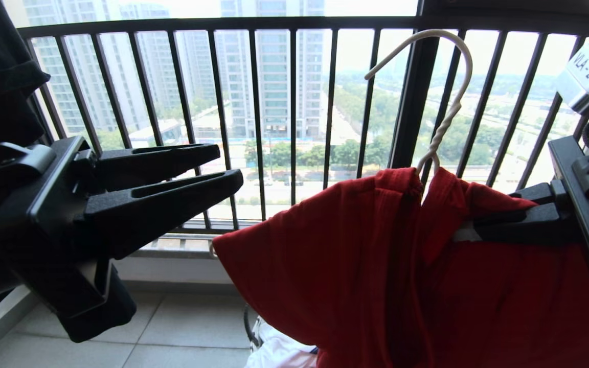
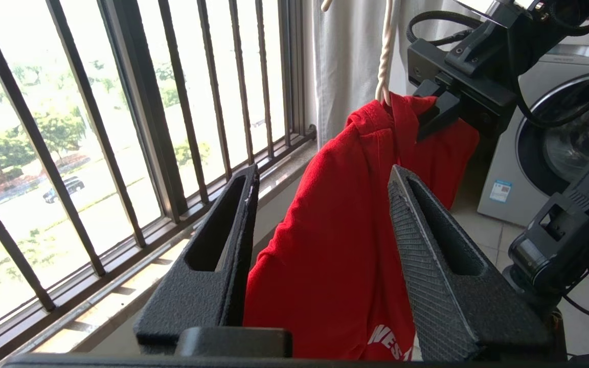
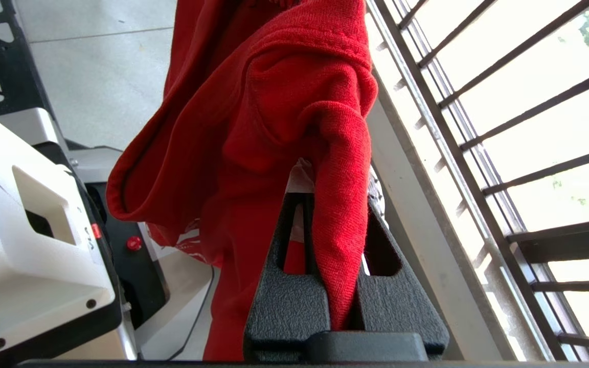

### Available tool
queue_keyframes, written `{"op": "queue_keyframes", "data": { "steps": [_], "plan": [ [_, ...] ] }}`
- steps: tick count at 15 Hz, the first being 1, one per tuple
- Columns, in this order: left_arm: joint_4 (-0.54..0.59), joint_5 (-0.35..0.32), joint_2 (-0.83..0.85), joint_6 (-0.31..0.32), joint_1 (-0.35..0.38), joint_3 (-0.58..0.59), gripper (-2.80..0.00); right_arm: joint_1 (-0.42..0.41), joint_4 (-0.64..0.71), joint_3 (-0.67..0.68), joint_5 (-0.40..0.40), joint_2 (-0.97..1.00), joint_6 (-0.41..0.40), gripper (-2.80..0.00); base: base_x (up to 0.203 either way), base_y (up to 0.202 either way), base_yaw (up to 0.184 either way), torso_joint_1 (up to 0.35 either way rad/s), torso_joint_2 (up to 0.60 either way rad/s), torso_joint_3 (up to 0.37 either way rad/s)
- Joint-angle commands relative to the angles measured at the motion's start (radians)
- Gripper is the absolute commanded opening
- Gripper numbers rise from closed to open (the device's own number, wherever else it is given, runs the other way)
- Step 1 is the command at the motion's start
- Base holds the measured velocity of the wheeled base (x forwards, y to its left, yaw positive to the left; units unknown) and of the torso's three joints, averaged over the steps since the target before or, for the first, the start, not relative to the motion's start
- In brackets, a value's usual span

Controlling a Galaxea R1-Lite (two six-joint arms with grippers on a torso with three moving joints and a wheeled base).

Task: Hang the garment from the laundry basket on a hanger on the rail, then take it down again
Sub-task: Hang the clothes on the clothes rack

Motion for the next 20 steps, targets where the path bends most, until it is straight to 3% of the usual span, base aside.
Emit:
{"op": "queue_keyframes", "data": {
  "steps": [1,3,5,7,9,12,15,20],
  "plan": [
    [0.001,0.007,-0.005,-0.010,0.010,0.001,-2.80,-0.037,0.002,0.003,-0.024,-0.048,0.022,-2.80,0.000,0.000,0.000,0.000,0.00,0.000],
    [0.040,0.115,-0.030,-0.039,0.041,0.025,-2.80,-0.106,0.005,0.008,-0.031,-0.092,0.060,-2.80,0.000,0.000,0.000,0.000,0.00,0.000],
    [0.122,0.243,-0.073,-0.061,0.065,0.034,-2.80,-0.230,0.006,0.020,-0.035,-0.148,0.070,-2.80,0.000,0.000,0.000,0.000,0.00,0.000],
    [0.188,0.254,-0.112,-0.071,0.105,0.033,-2.80,-0.322,0.009,0.034,-0.056,-0.219,0.117,-2.80,0.000,0.000,0.000,0.000,0.00,0.000],
    [0.208,0.256,-0.123,-0.086,0.120,0.031,-2.80,-0.369,0.010,0.056,-0.082,-0.265,0.229,-2.80,0.000,0.000,0.000,0.000,0.00,0.000],
    [0.271,0.259,-0.112,-0.080,0.180,-0.002,-2.80,-0.428,0.010,0.085,-0.209,-0.300,0.334,-2.80,0.000,0.000,0.000,0.000,0.00,0.000],
    [0.516,0.260,-0.124,-0.079,0.214,-0.114,-2.80,-0.434,0.006,0.150,-0.258,-0.373,0.353,-2.80,0.000,0.000,0.000,0.000,0.00,0.000],
    [0.617,0.262,-0.172,-0.080,0.221,-0.160,-2.80,-0.435,0.005,0.215,-0.307,-0.478,0.366,-2.80,0.000,0.000,0.000,0.010,-0.08,-0.127]
  ]
}}
